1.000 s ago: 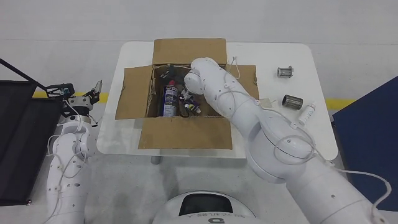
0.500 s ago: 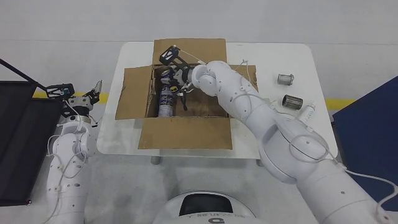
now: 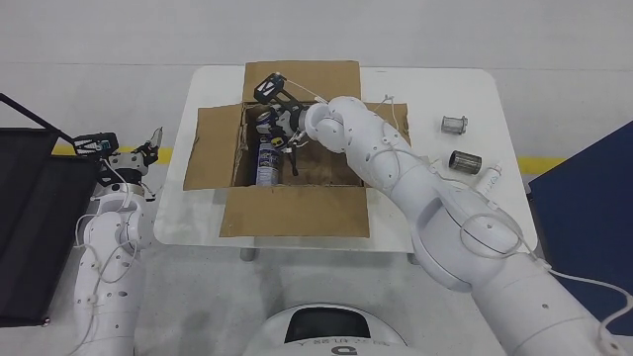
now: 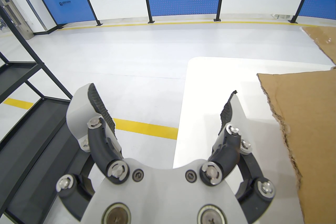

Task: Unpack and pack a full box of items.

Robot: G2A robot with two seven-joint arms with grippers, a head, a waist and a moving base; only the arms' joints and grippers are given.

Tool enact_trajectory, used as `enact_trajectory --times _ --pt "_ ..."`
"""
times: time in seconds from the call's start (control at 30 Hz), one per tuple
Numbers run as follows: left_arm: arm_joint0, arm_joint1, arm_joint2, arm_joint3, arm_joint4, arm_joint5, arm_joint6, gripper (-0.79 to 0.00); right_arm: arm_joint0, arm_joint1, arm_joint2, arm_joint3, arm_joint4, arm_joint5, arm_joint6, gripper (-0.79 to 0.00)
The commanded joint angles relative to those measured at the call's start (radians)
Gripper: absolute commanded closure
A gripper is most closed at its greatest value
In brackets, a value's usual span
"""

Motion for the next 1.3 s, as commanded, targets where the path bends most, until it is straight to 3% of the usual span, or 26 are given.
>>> enact_trajectory --times 0.0,0.27,0.5,0.6,0.8,1.0,1.13,1.27 --pt "0.000 0.000 0.000 0.000 0.000 0.000 0.000 -0.785 0.000 0.000 0.000 0.000 0.000 0.000 -0.002 0.000" --pt "0.000 0.000 0.000 0.000 0.000 0.000 0.000 -0.785 -0.009 0.003 0.008 -0.015 0.004 -0.009 -0.023 0.000" --pt "0.000 0.000 0.000 0.000 0.000 0.000 0.000 -0.785 -0.032 0.066 0.069 -0.073 -0.021 -0.113 -0.096 0.000" --pt "0.000 0.000 0.000 0.000 0.000 0.000 0.000 -0.785 -0.059 0.103 0.102 -0.146 -0.062 -0.095 -0.146 0.000" --pt "0.000 0.000 0.000 0.000 0.000 0.000 0.000 -0.785 -0.193 0.216 0.230 -0.440 -0.171 -0.061 -0.205 0.000" --pt "0.000 0.000 0.000 0.000 0.000 0.000 0.000 -0.785 -0.484 0.350 0.515 -0.916 -0.235 -0.022 -0.160 0.000" --pt "0.000 0.000 0.000 0.000 0.000 0.000 0.000 -0.785 -0.675 0.395 0.690 -1.154 -0.220 0.010 -0.162 0.000" --pt "0.000 0.000 0.000 0.000 0.000 0.000 0.000 -0.785 -0.820 0.420 0.831 -1.275 -0.169 0.009 -0.214 0.000"
